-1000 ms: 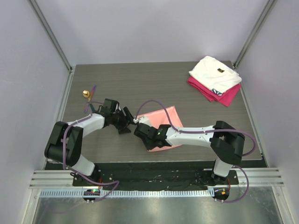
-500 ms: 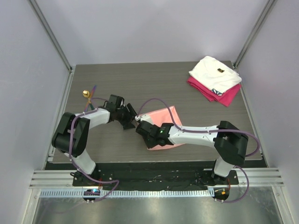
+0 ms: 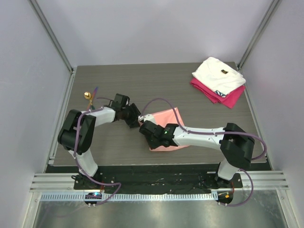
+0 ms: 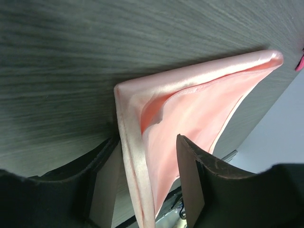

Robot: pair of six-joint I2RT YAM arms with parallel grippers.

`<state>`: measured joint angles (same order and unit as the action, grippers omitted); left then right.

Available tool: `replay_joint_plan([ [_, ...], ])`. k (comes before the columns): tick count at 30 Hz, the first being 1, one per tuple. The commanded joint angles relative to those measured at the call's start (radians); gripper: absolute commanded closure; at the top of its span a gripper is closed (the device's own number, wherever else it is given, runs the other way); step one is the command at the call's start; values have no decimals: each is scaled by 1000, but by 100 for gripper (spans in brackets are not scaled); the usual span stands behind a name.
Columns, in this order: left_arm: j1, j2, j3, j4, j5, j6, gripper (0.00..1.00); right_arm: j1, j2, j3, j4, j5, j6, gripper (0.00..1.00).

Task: Fold the napkin into a case and place the utensils inside
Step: Pick up the upper triangle-folded napkin from the center of the board.

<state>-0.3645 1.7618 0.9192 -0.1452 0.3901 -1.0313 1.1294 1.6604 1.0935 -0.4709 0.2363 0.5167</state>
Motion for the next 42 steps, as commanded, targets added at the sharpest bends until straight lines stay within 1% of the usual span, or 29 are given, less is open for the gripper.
replay_joint_plan([
  [1,-13,62,20,1,-63,10,48,-10,-60,5,35,14,-17,99],
  [4,-14,70,32,1,-65,8,53,-11,-73,-10,46,15,-11,99],
  [7,-14,68,43,-1,-85,10,60,-16,-83,-32,60,5,-7,99],
  [10,-14,67,58,-7,-91,13,70,-20,-88,-37,58,-5,-17,99],
  [11,-14,64,63,-8,-94,19,74,-23,-91,-40,58,-2,-18,99],
  [13,-14,57,76,-24,-102,23,80,-25,-96,-44,60,-3,-20,99],
  [15,-13,42,87,-40,-112,39,89,-26,-94,-44,60,-8,-21,99],
  [16,-11,35,98,-59,-114,43,92,-26,-91,-46,61,-11,-21,99],
  [17,-7,25,99,-65,-117,45,99,-25,-85,-43,63,-18,-20,99],
  [21,15,-24,96,-77,-102,56,100,-26,-70,-34,80,-72,-21,99],
  [25,58,-99,81,-94,-48,62,100,-22,-56,-15,107,-141,-17,99],
  [29,114,-180,55,-109,-2,68,100,-2,-10,55,107,-167,-33,99],
  [31,159,-217,56,-152,13,86,100,13,36,94,109,-184,-37,99],
  [32,179,-261,58,-171,29,94,100,20,53,141,109,-221,-35,99],
  [33,200,-284,58,-209,38,100,100,27,73,170,113,-222,-37,99],
  [34,258,-310,58,-229,46,108,100,56,122,202,112,-257,-38,99],
  [35,288,-368,59,-252,55,128,100,73,148,279,109,-262,-49,99],
  [37,357,-433,75,-341,59,157,100,107,209,374,84,-279,-55,99],
  [38,436,-491,85,-381,61,187,100,143,270,478,80,-291,-60,99],
  [39,472,-525,113,-416,64,209,100,159,300,529,80,-323,-58,99],
  [40,505,-553,133,-494,67,229,100,174,326,581,80,-345,-57,99],
  [41,577,-580,153,-531,67,270,100,203,382,683,80,-370,-53,99],
  [42,608,-634,202,-565,55,287,100,213,403,730,89,-424,-46,99],
])
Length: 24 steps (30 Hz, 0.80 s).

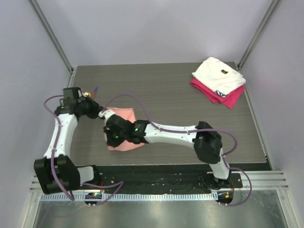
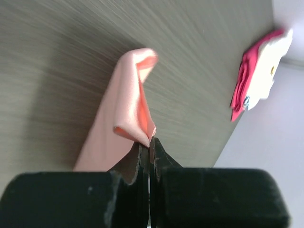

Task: Fold the napkin into a case and place the utensils inside
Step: Turn over the upper triangle folded napkin at the center of the board.

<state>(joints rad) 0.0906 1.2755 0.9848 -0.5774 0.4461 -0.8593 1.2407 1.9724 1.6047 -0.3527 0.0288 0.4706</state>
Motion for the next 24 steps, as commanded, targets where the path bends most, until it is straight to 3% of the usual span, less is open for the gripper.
replay_joint_plan([
  [1,185,-168,161,-195,-6,130,100,114,111,257,-17,-240,8,99],
  [4,227,-212,274,-272,-58,180,100,125,117,291,102,-366,78,99],
  [8,216,-234,270,-201,-30,120,100,105,25,56,338,-444,178,99],
  [12,71,-197,180,-81,-125,43,100,42,-44,-231,669,-536,324,99],
  [13,-27,-179,160,-67,-160,25,100,11,-75,-289,723,-546,348,99],
  [15,-119,-113,140,0,-245,5,100,-18,-108,-457,852,-572,398,99],
  [17,-216,-46,108,62,-312,-23,100,-52,-159,-587,877,-569,384,99],
  [24,-379,171,95,238,-380,-86,100,-156,-271,-891,960,-560,373,99],
])
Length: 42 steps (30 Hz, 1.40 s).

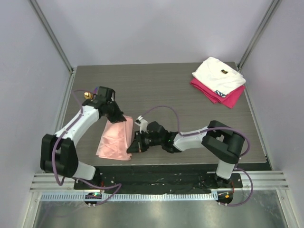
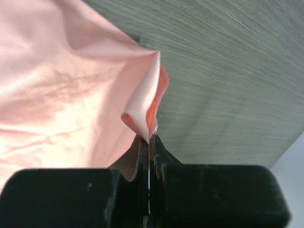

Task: Fold the napkin into a case and place the utensils inside
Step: Turn over the upper triangle folded napkin at the center of the board.

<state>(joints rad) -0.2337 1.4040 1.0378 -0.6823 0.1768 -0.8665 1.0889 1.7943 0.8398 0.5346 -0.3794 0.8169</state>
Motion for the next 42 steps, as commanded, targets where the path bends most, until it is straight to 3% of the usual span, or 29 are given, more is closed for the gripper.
replay_joint_plan([
  [1,-70,59,45,368,-120,-84,100,-17,-104,-177,74,-147,28,99],
  [13,-228,280,149,455,-166,-124,100,-132,-249,-438,85,-101,24,99],
  [19,-282,371,232,484,-169,-117,96,-179,-329,-478,-57,-29,-28,98],
  [22,-294,417,286,480,-146,-105,86,-213,-364,-501,-99,-18,-39,96],
  [24,-296,455,324,449,-114,-88,73,-231,-381,-513,-136,11,-61,94],
  [29,-299,451,421,379,-65,0,47,-288,-440,-535,-258,63,-96,76],
  [31,-299,422,432,343,-39,21,42,-291,-467,-525,-347,109,-117,67],
  [33,-299,361,424,328,-13,50,41,-296,-515,-504,-410,158,-139,52],
  [36,-299,267,371,287,-10,84,42,-310,-572,-490,-498,191,-144,38],
  [42,-317,77,126,271,44,89,50,-346,-561,-433,-527,215,-147,35],
])
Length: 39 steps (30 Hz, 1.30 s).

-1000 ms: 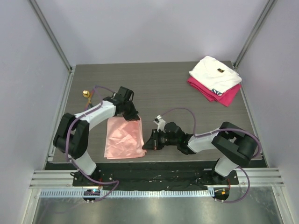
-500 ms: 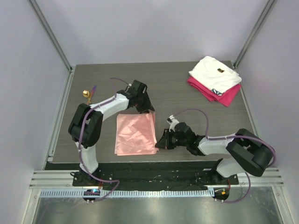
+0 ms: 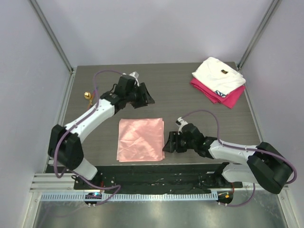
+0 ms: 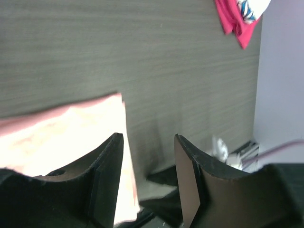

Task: Fold the napkin into a case and place the utensils inside
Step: Turn over the upper triangle folded napkin at the center of the board, then smooth out the lower triangle-folded napkin at the center of the board.

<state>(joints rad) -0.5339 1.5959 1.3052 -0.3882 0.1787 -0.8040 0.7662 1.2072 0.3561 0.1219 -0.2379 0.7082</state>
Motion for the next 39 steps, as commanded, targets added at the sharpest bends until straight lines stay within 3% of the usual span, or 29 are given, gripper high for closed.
replay_joint_plan([
  [1,-29,-140,-174,-15,36,19,50,-30,35,64,-116,78,-36,35],
  [7,-225,-261,-400,52,-103,-92,48,-97,175,211,-116,22,-56,42],
  [16,-414,-163,-414,77,-245,-162,51,-247,376,383,-100,-103,-88,50],
  [21,-472,-62,-370,77,-277,-179,59,-284,442,431,-87,-164,-118,60],
  [23,-494,-27,-350,78,-275,-190,65,-303,459,443,-84,-166,-124,67],
  [28,-518,12,-324,75,-280,-210,68,-320,500,480,-76,-179,-150,85],
  [39,-555,111,-248,5,-315,-233,57,-335,601,534,-41,-227,-161,89],
])
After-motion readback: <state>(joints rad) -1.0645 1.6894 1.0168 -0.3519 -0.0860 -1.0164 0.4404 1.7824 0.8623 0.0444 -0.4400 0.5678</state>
